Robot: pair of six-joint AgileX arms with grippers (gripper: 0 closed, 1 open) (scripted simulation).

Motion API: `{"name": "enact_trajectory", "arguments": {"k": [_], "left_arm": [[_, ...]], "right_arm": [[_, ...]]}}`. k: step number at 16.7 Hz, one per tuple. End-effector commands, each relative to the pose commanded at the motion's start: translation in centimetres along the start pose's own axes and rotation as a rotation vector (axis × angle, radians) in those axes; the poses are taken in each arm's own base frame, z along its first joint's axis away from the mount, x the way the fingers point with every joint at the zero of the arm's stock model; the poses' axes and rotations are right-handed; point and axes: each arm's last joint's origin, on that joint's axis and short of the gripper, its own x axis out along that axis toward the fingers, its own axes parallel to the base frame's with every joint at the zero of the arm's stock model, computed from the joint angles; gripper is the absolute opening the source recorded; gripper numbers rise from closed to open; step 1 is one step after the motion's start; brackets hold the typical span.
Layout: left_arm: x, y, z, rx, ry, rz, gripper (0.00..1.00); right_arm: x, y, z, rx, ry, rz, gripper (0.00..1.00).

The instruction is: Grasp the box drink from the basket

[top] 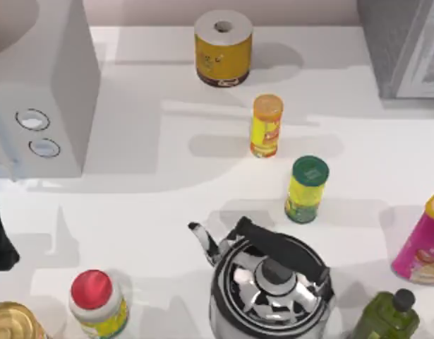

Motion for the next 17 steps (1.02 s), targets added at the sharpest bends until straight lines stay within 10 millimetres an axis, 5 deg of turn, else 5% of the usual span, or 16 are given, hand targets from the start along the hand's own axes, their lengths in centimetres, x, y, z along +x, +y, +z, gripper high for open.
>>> {"name": "enact_trajectory", "arguments": {"k": [5, 9, 17], "left_arm": [[0.2, 0.1, 0.8, -0.006, 0.015, 0.0, 1.0], [1.4, 0.6, 4.3, -0.012, 0.018, -0.004, 1.0], [9.5, 3.7, 12.7, -0.001, -0.008, -0.012, 1.0]], "right_arm": [[0.0, 0.0, 0.0, 0.0, 0.0, 0.0, 1.0], [0.0, 0.0, 0.0, 0.0, 0.0, 0.0, 1.0], [0.0, 0.0, 0.0, 0.0, 0.0, 0.0, 1.0]]}}
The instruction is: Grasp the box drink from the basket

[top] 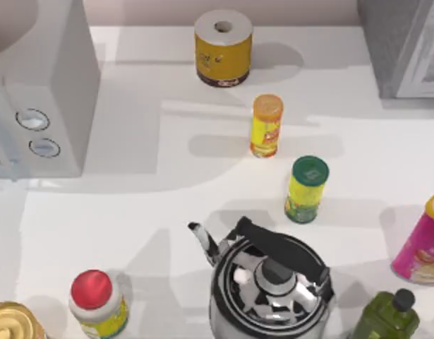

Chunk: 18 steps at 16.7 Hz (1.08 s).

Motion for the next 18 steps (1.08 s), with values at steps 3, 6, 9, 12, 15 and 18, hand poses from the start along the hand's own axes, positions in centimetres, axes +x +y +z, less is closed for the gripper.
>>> {"name": "enact_trajectory", "arguments": {"k": [3, 6, 9, 12, 15, 18], "left_arm": [[4.2, 2.1, 1.3, 0.003, -0.001, -0.002, 1.0], [7.8, 4.4, 1.4, 0.002, 0.005, -0.003, 1.0], [10.3, 6.1, 1.0, -0.001, 0.013, -0.003, 1.0], [11.3, 6.8, 0.6, -0.003, 0.017, -0.003, 1.0], [11.3, 6.8, 0.6, -0.003, 0.017, -0.003, 1.0], [11.4, 6.7, 1.0, 0.002, 0.008, -0.004, 1.0]], "right_arm": [[0.0, 0.0, 0.0, 0.0, 0.0, 0.0, 1.0], [0.0, 0.0, 0.0, 0.0, 0.0, 0.0, 1.0], [0.0, 0.0, 0.0, 0.0, 0.0, 0.0, 1.0], [0.0, 0.0, 0.0, 0.0, 0.0, 0.0, 1.0], [0.0, 0.0, 0.0, 0.0, 0.0, 0.0, 1.0], [0.0, 0.0, 0.0, 0.0, 0.0, 0.0, 1.0]]}}
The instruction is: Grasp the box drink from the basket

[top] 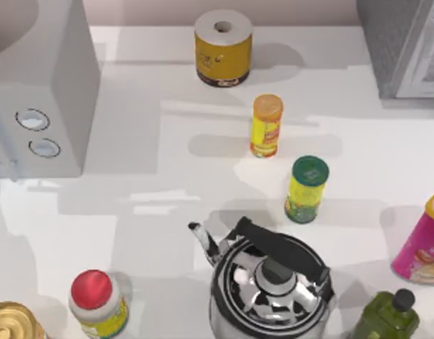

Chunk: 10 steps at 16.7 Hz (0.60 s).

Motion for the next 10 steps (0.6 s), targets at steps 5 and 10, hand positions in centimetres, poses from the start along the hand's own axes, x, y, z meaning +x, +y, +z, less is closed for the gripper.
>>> {"name": "enact_trajectory", "arguments": {"k": [5, 10], "left_arm": [[2.4, 0.2, -0.3, -0.005, 0.01, 0.001, 1.0], [4.7, 0.2, -0.4, -0.005, 0.009, 0.001, 1.0]], "right_arm": [[0.0, 0.0, 0.0, 0.0, 0.0, 0.0, 1.0], [0.0, 0.0, 0.0, 0.0, 0.0, 0.0, 1.0]]}}
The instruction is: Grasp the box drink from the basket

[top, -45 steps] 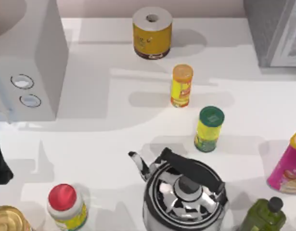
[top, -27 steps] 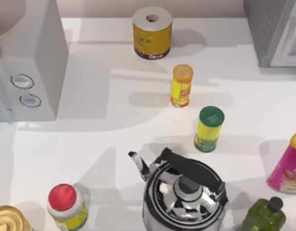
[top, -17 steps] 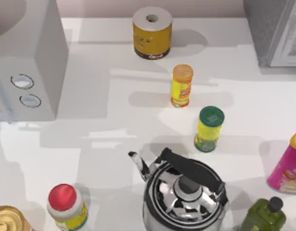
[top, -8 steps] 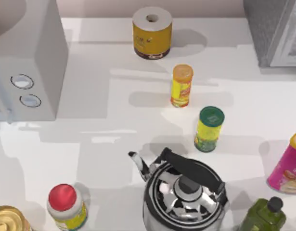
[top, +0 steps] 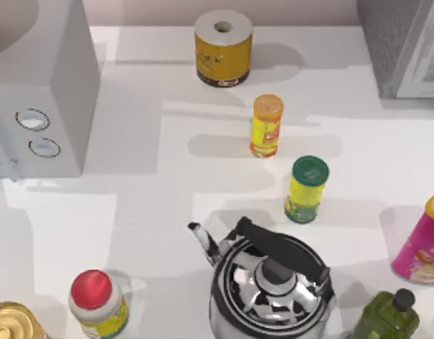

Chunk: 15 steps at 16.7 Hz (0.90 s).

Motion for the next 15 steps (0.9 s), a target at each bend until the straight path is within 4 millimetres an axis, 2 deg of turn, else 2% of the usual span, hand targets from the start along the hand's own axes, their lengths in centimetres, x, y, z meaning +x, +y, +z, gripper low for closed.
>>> {"name": "enact_trajectory", "arguments": {"k": [5, 15], "left_arm": [[0.2, -0.01, -0.02, 0.0, 0.0, 0.0, 1.0], [0.2, -0.01, -0.02, 0.0, 0.0, 0.0, 0.25]], "right_arm": [[0.0, 0.0, 0.0, 0.0, 0.0, 0.0, 1.0], [0.0, 0.0, 0.0, 0.0, 0.0, 0.0, 1.0]]}}
